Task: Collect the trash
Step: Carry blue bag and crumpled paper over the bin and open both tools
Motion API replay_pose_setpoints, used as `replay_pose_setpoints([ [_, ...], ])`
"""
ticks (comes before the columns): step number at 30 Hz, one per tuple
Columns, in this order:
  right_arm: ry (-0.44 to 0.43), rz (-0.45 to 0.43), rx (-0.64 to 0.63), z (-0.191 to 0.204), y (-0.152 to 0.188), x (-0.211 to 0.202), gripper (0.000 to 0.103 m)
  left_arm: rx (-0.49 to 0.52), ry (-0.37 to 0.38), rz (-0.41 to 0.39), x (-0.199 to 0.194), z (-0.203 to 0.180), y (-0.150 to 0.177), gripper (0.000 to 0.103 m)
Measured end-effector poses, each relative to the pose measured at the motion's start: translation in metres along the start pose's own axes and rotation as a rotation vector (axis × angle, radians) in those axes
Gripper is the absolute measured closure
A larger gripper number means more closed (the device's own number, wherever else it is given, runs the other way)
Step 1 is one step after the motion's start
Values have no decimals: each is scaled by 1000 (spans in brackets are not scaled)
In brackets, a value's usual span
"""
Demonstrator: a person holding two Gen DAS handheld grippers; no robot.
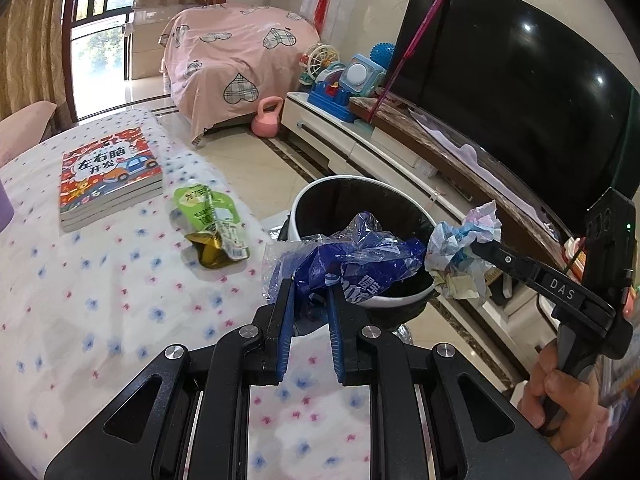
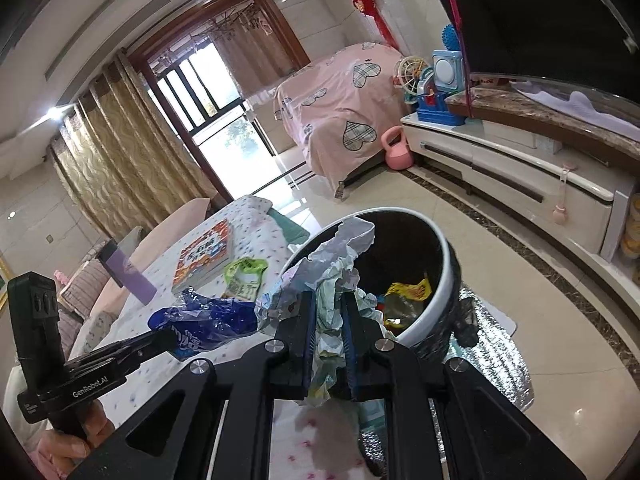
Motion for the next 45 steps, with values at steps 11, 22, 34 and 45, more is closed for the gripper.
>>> replay_pose_setpoints([
  [11, 35, 2, -2, -18, -21, 15, 90, 21, -22, 11, 29, -18, -25, 88],
  [22, 77, 41, -22, -29, -42, 47, 88, 29, -34, 45, 61, -30, -36, 88],
  [34, 85, 87, -12, -38, -41, 66, 86, 32, -42, 80, 79, -35, -39, 88],
  [45, 98, 120, -9, -43, -41, 76, 78, 32, -47, 77, 78, -33, -41, 43],
])
Point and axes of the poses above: each gripper's, at about its wrist camera, not at the fingertips, and x roughly the way its jaws point, z to its left, y to its underside, the point moved 1 cm from there along x, roughly the way its jaws point, and after that the axes turned 4 degrees about -y, right-handed, at the moved point
